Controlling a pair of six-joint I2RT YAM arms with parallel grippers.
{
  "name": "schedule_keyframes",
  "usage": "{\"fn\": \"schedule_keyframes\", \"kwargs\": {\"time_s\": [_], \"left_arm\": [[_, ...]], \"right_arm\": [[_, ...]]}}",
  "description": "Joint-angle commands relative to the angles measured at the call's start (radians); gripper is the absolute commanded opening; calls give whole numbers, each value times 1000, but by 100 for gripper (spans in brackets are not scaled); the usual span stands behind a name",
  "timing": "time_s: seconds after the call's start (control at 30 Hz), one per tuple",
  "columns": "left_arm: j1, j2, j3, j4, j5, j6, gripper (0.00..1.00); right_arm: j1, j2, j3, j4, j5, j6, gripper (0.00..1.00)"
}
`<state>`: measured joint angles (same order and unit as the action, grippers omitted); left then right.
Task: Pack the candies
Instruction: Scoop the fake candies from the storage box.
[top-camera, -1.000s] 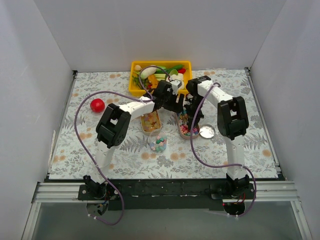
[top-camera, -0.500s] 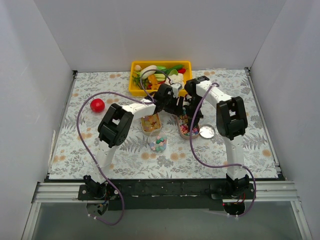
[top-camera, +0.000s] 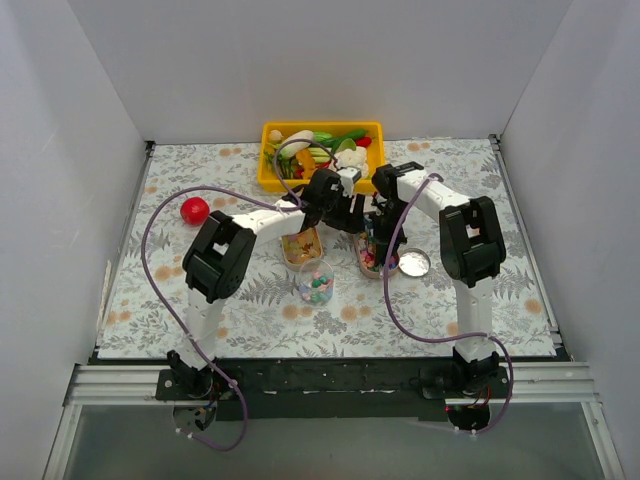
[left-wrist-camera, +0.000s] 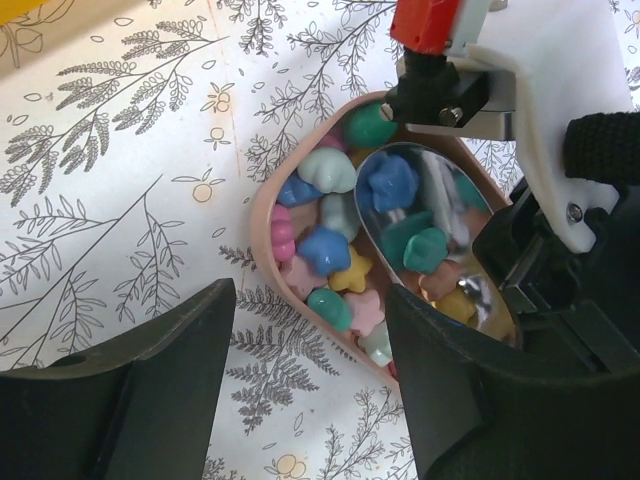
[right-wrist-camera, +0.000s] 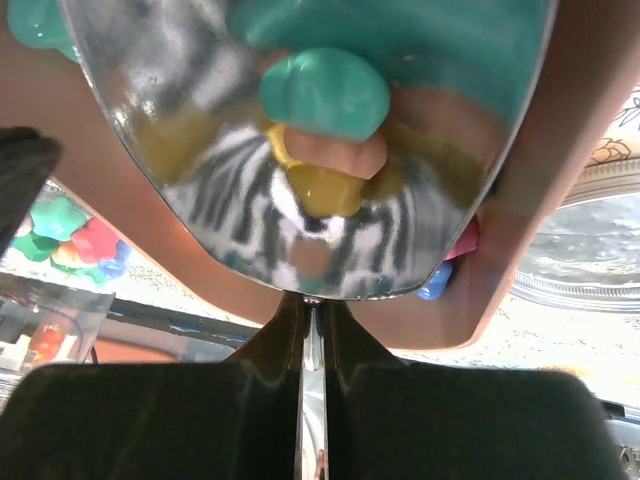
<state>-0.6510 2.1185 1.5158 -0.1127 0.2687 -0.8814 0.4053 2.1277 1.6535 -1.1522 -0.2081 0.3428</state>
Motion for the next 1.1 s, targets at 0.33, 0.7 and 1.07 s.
{"fn": "schedule_keyframes", "kwargs": {"time_s": [0.33,0.7,1.07], "left_arm": [[42,-192,-39,-65,-29,-11,64],[155,-414,-179,-53,-20,-94,73],[218,-563,-293,-116,-140,-129,98]], "right_arm": [[3,-72,-93,194,292,-19,1],[147,-336,-43,31,371,-28,1],[329,-437,49,-138,98,15,1]]}}
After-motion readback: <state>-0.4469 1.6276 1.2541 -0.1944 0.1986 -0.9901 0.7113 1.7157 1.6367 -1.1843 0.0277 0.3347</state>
